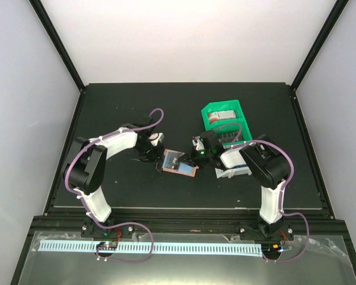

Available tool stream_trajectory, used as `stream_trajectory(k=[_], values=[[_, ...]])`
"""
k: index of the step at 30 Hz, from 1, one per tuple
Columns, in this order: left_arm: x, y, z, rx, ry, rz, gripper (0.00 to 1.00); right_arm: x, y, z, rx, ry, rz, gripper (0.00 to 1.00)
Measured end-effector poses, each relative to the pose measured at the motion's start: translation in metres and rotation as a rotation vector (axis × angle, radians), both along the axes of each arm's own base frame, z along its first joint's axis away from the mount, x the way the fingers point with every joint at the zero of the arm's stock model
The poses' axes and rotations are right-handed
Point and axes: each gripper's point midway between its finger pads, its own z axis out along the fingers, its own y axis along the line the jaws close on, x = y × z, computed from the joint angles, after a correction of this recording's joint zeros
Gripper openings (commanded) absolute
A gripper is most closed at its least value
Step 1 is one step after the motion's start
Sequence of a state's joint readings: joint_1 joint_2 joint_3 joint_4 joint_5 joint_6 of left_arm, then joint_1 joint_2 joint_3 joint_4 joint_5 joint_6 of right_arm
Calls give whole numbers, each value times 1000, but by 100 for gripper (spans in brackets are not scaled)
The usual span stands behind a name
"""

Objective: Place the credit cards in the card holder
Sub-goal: Insert the credit card into the card holder.

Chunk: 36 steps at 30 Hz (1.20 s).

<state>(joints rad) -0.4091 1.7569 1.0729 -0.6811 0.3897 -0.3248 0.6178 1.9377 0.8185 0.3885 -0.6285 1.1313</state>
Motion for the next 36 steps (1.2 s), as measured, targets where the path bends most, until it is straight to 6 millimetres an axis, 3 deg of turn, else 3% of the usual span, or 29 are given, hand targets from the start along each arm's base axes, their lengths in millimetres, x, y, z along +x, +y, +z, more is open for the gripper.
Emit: stream_trajectory(k=[2,7,10,21,29,36], values=[[0,0,0,0,1,0,2,1,2,2,-2,-6,7,9],[-3,-2,0,2,4,-8,2,-2,2,0,-90,-42,34,32],[-7,-6,2,3,4,-26,2,-6,0,7,-141,-78,49,39],[-16,-9,4,2,3,-45,1,-17,-15,9,-323,-130,79,50],[-16,-10,6,2,1,-47,2,-20,-13,14,-441,-177,98,50],[-21,-12,3,4,6,-60,2,-23,-4,14,-445,-186,124,49]])
